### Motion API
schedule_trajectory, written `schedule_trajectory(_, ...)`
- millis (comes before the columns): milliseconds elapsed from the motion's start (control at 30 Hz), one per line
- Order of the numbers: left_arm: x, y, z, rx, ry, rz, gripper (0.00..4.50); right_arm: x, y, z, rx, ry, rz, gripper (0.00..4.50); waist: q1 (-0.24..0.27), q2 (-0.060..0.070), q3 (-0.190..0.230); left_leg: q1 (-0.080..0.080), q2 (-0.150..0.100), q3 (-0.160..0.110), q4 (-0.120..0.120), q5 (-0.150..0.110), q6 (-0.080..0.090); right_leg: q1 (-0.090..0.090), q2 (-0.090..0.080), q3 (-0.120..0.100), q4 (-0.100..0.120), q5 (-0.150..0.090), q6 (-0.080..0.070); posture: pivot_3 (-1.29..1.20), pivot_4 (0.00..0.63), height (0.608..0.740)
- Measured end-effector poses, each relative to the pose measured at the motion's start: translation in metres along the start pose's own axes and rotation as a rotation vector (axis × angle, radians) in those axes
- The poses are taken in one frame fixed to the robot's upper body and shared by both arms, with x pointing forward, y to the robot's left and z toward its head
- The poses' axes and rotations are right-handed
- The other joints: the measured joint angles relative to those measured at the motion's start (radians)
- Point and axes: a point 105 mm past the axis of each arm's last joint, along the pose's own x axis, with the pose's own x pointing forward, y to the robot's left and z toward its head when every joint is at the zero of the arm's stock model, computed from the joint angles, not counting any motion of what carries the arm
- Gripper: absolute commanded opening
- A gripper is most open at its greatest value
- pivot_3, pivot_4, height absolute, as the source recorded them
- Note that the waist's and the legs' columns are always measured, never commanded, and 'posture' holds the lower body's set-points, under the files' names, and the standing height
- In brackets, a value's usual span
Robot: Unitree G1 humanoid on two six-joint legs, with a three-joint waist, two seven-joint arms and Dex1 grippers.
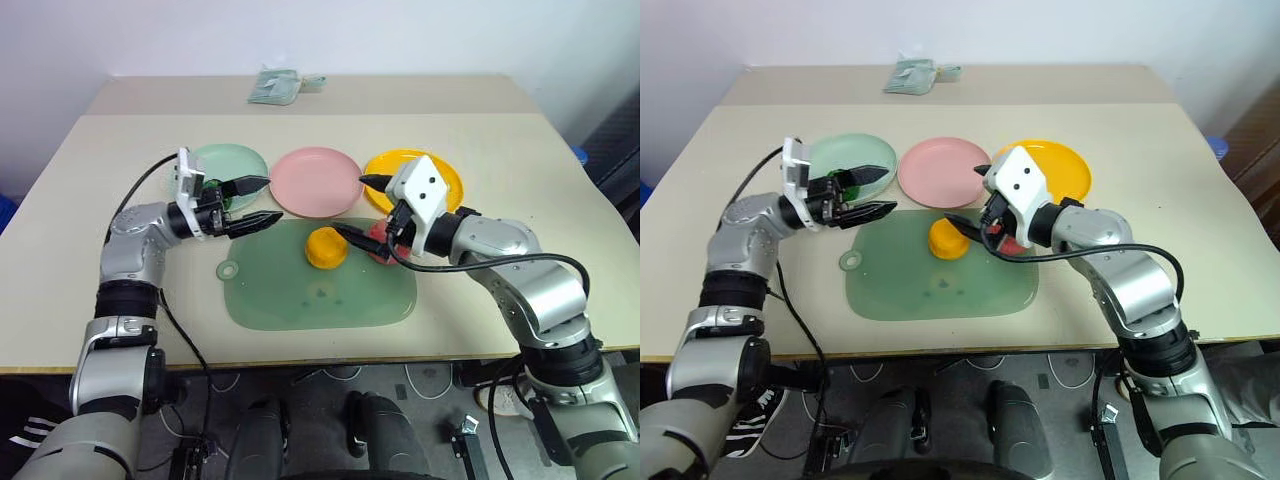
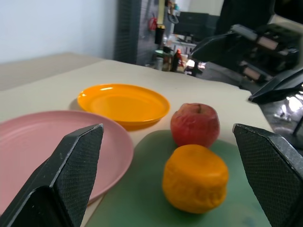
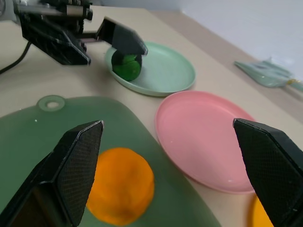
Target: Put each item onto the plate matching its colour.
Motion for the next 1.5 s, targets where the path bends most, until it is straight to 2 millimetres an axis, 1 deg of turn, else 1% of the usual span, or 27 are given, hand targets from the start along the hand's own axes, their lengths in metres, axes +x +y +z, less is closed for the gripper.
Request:
schedule_trajectory(67, -0.007, -0.008, 0.003, 0.025, 0.037, -0.037, 4.48, 0.009, 0.011, -0.005, 0.015, 0.033, 0.052, 4.5, -0.003, 0.0, 0.0, 0.0, 0.0, 0.0, -0.001, 0.0, 0.0, 0.0, 0.0, 0.0, 0.001, 0.0, 0.0, 0.0, 0.15, 0.74)
schedule_trajectory(167, -0.011, -0.015, 0.003, 0.05, 0.057, -0.065, 4.48, 0.022, 0.026, -0.025, 0.058, 0.101, 0.107, 4.5, -0.001, 0.0, 0.0, 0.0, 0.001, 0.0, -0.001, 0.0, 0.0, -0.001, 0.0, 0.0, 0.001, 0.0, -0.001, 0.0, 0.15, 0.74)
schedule_trajectory(200, -0.013, -0.019, 0.002, 0.037, 0.069, -0.074, 4.48, 0.027, 0.028, -0.033, 0.084, 0.122, 0.116, 4.5, -0.001, 0.0, 0.0, 0.0, 0.0, 0.0, -0.001, 0.0, 0.0, -0.001, 0.0, 0.0, 0.001, 0.0, -0.001, 0.0, 0.15, 0.74)
schedule_trajectory(267, -0.014, -0.024, 0.003, 0.033, 0.077, -0.081, 4.48, 0.032, 0.026, -0.043, 0.109, 0.154, 0.106, 4.5, 0.002, 0.0, 0.0, 0.0, 0.0, 0.0, 0.0, 0.0, 0.0, -0.001, 0.0, 0.0, 0.001, 0.0, -0.001, 0.0, 0.15, 0.74)
schedule_trajectory(333, -0.016, -0.028, 0.004, 0.029, 0.092, -0.079, 4.48, 0.037, 0.022, -0.046, 0.12, 0.17, 0.089, 4.5, 0.001, 0.0, 0.0, 0.0, 0.0, 0.0, 0.0, 0.0, 0.0, -0.001, 0.0, 0.0, 0.001, 0.0, -0.001, 0.0, 0.15, 0.74)
schedule_trajectory(433, -0.015, -0.033, 0.003, 0.045, 0.098, -0.067, 4.48, 0.043, 0.02, -0.049, 0.117, 0.187, 0.08, 4.5, 0.001, 0.0, 0.0, 0.0, 0.0, 0.0, 0.0, 0.0, 0.0, -0.001, 0.0, 0.0, 0.001, 0.0, -0.001, 0.0, 0.15, 0.74)
schedule_trajectory(633, -0.014, -0.035, 0.003, 0.037, 0.094, -0.048, 4.48, 0.043, 0.035, -0.063, 0.085, 0.255, 0.161, 4.5, 0.0, 0.0, 0.0, 0.0, 0.0, 0.0, 0.0, 0.0, 0.0, -0.001, 0.0, 0.0, 0.001, 0.0, -0.001, 0.0, 0.15, 0.74)
schedule_trajectory(733, -0.015, -0.036, 0.004, 0.038, 0.093, -0.049, 4.48, 0.042, 0.037, -0.067, 0.083, 0.268, 0.167, 4.5, 0.0, 0.0, 0.0, 0.0, 0.0, 0.0, 0.0, 0.0, 0.0, -0.001, 0.0, 0.0, 0.001, 0.0, -0.001, 0.0, 0.15, 0.74)
schedule_trajectory(767, -0.015, -0.036, 0.003, 0.039, 0.093, -0.049, 4.5, 0.043, 0.036, -0.068, 0.089, 0.271, 0.164, 3.94, 0.0, 0.0, 0.0, 0.0, 0.0, 0.0, 0.0, 0.0, 0.0, -0.001, 0.0, 0.0, 0.001, 0.0, -0.001, 0.0, 0.15, 0.74)
schedule_trajectory(800, -0.016, -0.035, 0.003, 0.039, 0.091, -0.048, 4.5, 0.043, 0.035, -0.069, 0.099, 0.274, 0.161, 3.6, -0.001, 0.0, 0.0, 0.0, 0.0, 0.0, 0.0, 0.0, 0.0, -0.001, 0.0, 0.0, 0.001, 0.0, -0.001, 0.0, 0.15, 0.74)
schedule_trajectory(833, -0.017, -0.034, 0.002, 0.037, 0.09, -0.044, 4.5, 0.044, 0.035, -0.07, 0.104, 0.275, 0.16, 3.15, -0.001, 0.0, 0.0, 0.0, 0.0, 0.0, 0.0, 0.0, 0.0, -0.001, 0.0, 0.0, 0.001, 0.0, -0.001, 0.0, 0.15, 0.74)
schedule_trajectory(867, -0.019, -0.034, 0.0, 0.034, 0.088, -0.042, 4.5, 0.044, 0.035, -0.07, 0.106, 0.274, 0.159, 2.83, -0.001, 0.0, 0.0, 0.0, 0.0, 0.0, 0.0, 0.0, 0.0, -0.001, 0.0, 0.0, 0.001, 0.0, -0.001, 0.0, 0.15, 0.74)
schedule_trajectory(1033, -0.026, -0.031, -0.008, 0.018, 0.082, -0.038, 4.5, 0.043, 0.027, -0.071, 0.067, 0.278, 0.122, 2.79, 0.0, 0.0, 0.0, 0.0, 0.0, 0.0, 0.0, 0.0, 0.0, -0.001, 0.0, 0.0, 0.001, 0.0, -0.001, 0.0, 0.15, 0.74)
schedule_trajectory(1100, -0.027, -0.028, -0.01, 0.016, 0.076, -0.026, 4.5, 0.044, 0.026, -0.066, 0.102, 0.247, 0.114, 2.79, 0.0, 0.0, 0.0, 0.0, 0.0, 0.0, 0.0, 0.0, 0.0, -0.001, 0.0, 0.0, 0.001, 0.0, -0.001, 0.0, 0.15, 0.74)
schedule_trajectory(1133, -0.027, -0.025, -0.01, 0.015, 0.064, -0.009, 4.5, 0.044, 0.021, -0.059, 0.148, 0.206, 0.092, 2.79, 0.0, 0.0, 0.0, 0.0, 0.0, 0.0, 0.0, 0.0, 0.0, -0.001, 0.0, 0.0, 0.001, 0.0, -0.001, 0.0, 0.15, 0.74)
schedule_trajectory(1167, -0.027, -0.019, -0.009, 0.016, 0.048, 0.024, 4.5, 0.046, 0.012, -0.047, 0.189, 0.146, 0.057, 2.79, 0.0, 0.0, 0.0, 0.0, 0.0, 0.0, 0.0, 0.0, 0.0, -0.002, 0.0, 0.0, 0.002, 0.0, 0.0, 0.0, 0.15, 0.74)
schedule_trajectory(1200, -0.026, -0.012, -0.006, 0.016, 0.033, 0.063, 4.5, 0.048, 0.001, -0.031, 0.206, 0.081, 0.012, 2.79, 0.001, 0.001, 0.0, -0.001, 0.0, 0.0, 0.0, 0.001, -0.001, -0.002, 0.0, 0.0, 0.002, 0.0, 0.0, 0.0, 0.15, 0.74)
schedule_trajectory(1233, -0.026, -0.005, -0.003, 0.025, 0.023, 0.095, 4.5, 0.048, -0.015, -0.013, 0.199, 0.018, -0.046, 2.79, 0.001, 0.001, 0.0, 0.0, 0.0, 0.0, 0.0, 0.001, -0.001, -0.002, 0.0, 0.0, 0.002, 0.0, 0.0, 0.0, 0.15, 0.74)
schedule_trajectory(1267, -0.026, -0.001, 0.001, 0.039, 0.008, 0.112, 4.5, 0.046, -0.031, 0.0, 0.185, -0.024, -0.105, 2.79, 0.002, 0.001, 0.0, 0.0, 0.0, 0.0, 0.0, 0.001, -0.001, -0.002, 0.0, 0.0, 0.002, 0.0, 0.0, 0.0, 0.15, 0.74)
schedule_trajectory(1333, -0.028, 0.005, 0.006, 0.05, -0.025, 0.149, 4.5, 0.038, -0.063, 0.013, 0.157, -0.073, -0.246, 2.79, 0.003, 0.0, 0.0, 0.0, 0.0, 0.0, -0.001, 0.001, -0.001, -0.001, 0.0, 0.0, 0.0, 0.0, 0.0, 0.0, 0.15, 0.74)
schedule_trajectory(1367, -0.027, 0.007, 0.005, 0.043, -0.038, 0.164, 4.5, 0.033, -0.08, 0.011, 0.144, -0.071, -0.329, 2.79, 0.003, 0.0, 0.0, -0.001, 0.0, 0.001, -0.001, 0.001, -0.001, -0.001, -0.001, 0.0, 0.0, 0.0, 0.0, 0.0, 0.15, 0.74)
schedule_trajectory(1400, -0.024, 0.007, 0.004, 0.035, -0.047, 0.167, 4.5, 0.029, -0.091, 0.006, 0.141, -0.061, -0.39, 2.79, 0.003, 0.0, 0.0, -0.001, 0.0, 0.001, -0.001, 0.0, -0.001, -0.001, -0.001, 0.0, -0.001, 0.0, 0.0, 0.0, 0.15, 0.74)
schedule_trajectory(1433, -0.022, 0.007, 0.002, 0.028, -0.054, 0.171, 4.5, 0.027, -0.099, 0.0, 0.144, -0.046, -0.431, 2.79, 0.002, 0.0, 0.0, -0.001, 0.0, 0.001, -0.001, 0.0, -0.001, -0.001, -0.001, 0.0, -0.001, 0.0, 0.0, 0.0, 0.15, 0.74)
schedule_trajectory(1500, -0.014, 0.006, -0.001, 0.018, -0.067, 0.171, 4.5, 0.022, -0.113, -0.019, 0.134, 0.008, -0.514, 2.79, -0.002, 0.001, 0.0, -0.001, 0.0, 0.001, -0.001, 0.0, -0.001, -0.001, -0.001, 0.0, -0.001, 0.0, 0.0, 0.0, 0.15, 0.74)
